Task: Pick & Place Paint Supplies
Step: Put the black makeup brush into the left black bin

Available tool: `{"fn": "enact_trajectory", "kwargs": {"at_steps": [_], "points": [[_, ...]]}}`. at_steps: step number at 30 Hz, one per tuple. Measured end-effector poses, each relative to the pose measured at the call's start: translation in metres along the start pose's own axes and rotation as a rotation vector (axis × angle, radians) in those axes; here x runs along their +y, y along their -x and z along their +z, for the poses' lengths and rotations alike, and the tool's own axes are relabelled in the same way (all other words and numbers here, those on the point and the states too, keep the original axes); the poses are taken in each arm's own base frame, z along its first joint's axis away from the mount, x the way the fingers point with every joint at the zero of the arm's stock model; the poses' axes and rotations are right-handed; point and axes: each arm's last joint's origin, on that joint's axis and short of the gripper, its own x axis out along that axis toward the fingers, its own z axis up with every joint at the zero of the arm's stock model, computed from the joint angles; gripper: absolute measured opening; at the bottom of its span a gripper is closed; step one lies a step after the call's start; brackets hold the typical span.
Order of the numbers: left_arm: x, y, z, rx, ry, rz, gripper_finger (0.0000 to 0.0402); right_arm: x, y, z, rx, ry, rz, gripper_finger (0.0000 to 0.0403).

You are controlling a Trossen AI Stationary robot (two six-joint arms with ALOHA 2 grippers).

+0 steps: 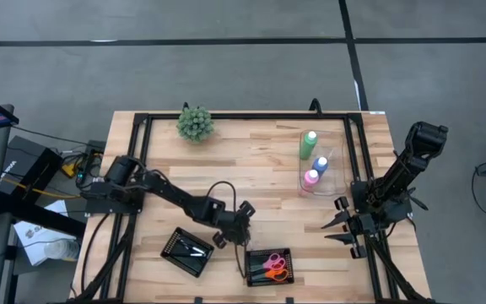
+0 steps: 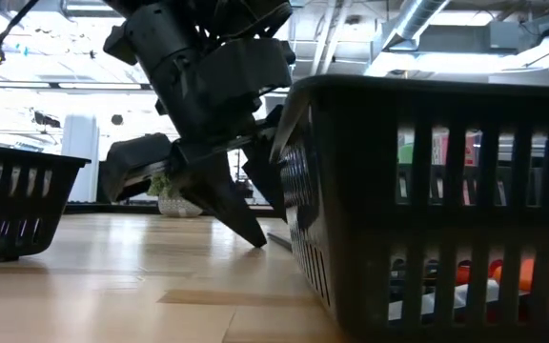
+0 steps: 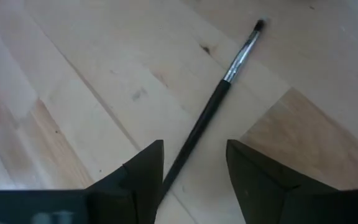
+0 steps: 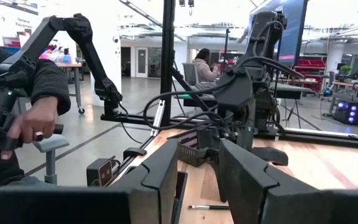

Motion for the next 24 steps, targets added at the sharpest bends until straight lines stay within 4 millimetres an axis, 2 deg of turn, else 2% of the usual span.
{"fn": "enact_trajectory", "kwargs": {"at_steps": [5, 10, 16, 19, 24], "points": [[0.014, -0.003, -0.007, -0.013, 0.090, 0.036, 0.0154, 0.000, 0.000, 0.000, 0.000, 0.000, 0.000, 0.0109], [0.040, -0.005, -0.025, 0.023, 0.236, 0.125, 0.0140, 0.000, 0.000, 0.000, 0.000, 0.000, 0.000, 0.0109], [0.057, -0.008, -0.044, 0.057, 0.330, 0.147, 0.0132, 0.000, 0.000, 0.000, 0.000, 0.000, 0.000, 0.0109], [0.060, -0.008, -0.041, 0.030, 0.331, 0.150, 0.0132, 0.000, 0.000, 0.000, 0.000, 0.001, 0.000, 0.0109], [0.063, -0.002, -0.021, -0.021, 0.217, 0.160, 0.0133, 0.000, 0.000, 0.000, 0.001, 0.002, 0.000, 0.0109]]}}
